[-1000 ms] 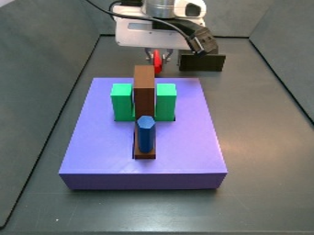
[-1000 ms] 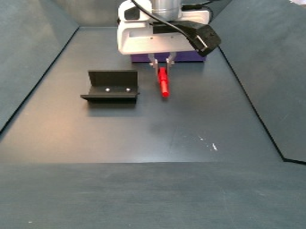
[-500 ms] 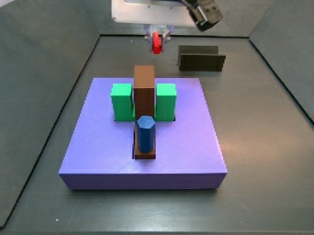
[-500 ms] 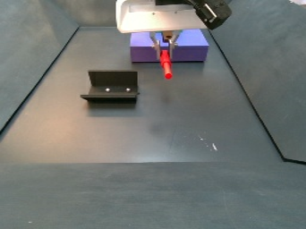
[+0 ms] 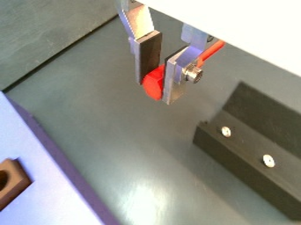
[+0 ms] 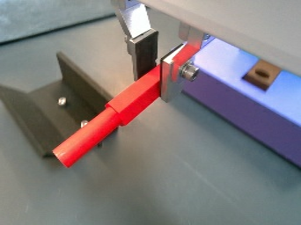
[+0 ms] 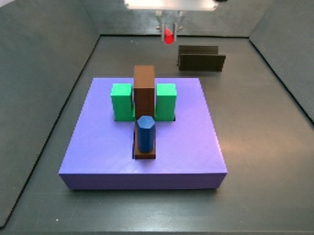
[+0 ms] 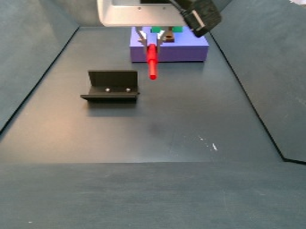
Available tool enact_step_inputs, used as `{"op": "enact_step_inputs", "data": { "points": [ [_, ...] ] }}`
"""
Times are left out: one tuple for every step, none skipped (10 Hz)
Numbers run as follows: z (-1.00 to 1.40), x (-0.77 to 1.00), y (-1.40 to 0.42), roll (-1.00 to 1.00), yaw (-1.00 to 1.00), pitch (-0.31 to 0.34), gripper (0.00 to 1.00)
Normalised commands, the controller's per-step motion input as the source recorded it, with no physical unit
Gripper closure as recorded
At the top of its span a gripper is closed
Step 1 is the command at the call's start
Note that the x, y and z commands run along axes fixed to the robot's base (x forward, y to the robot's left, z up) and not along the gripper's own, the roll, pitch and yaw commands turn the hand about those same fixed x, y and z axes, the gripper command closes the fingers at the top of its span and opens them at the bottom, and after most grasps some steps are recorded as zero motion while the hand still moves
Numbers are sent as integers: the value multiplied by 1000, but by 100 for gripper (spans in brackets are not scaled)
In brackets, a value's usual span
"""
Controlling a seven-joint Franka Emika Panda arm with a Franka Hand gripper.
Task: Pick up the red object. Move up. Place the red object on the fixture. Regrasp the red object. Move to above the board. Insert the red object.
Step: Place the red object on the fixture.
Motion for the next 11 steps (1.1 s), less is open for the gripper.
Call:
{"op": "enact_step_inputs", "data": {
  "points": [
    [151, 494, 46, -1000, -220, -77, 100],
    [191, 429, 51, -1000, -240, -131, 100],
    [111, 509, 26, -1000, -297, -134, 100],
    [86, 569, 80, -1000, -269, -149, 100],
    [51, 560, 137, -1000, -289, -209, 100],
    [17, 623, 131, -1000, -306, -183, 100],
    [0, 700, 74, -909, -297, -126, 100],
    [-94, 834, 0, -694, -331, 6, 100],
    [-166, 837, 0, -583, -314, 91, 100],
    [-131, 769, 0, -371, -249, 174, 100],
    [-171, 197, 49, -60, 0, 74, 100]
  ]
}}
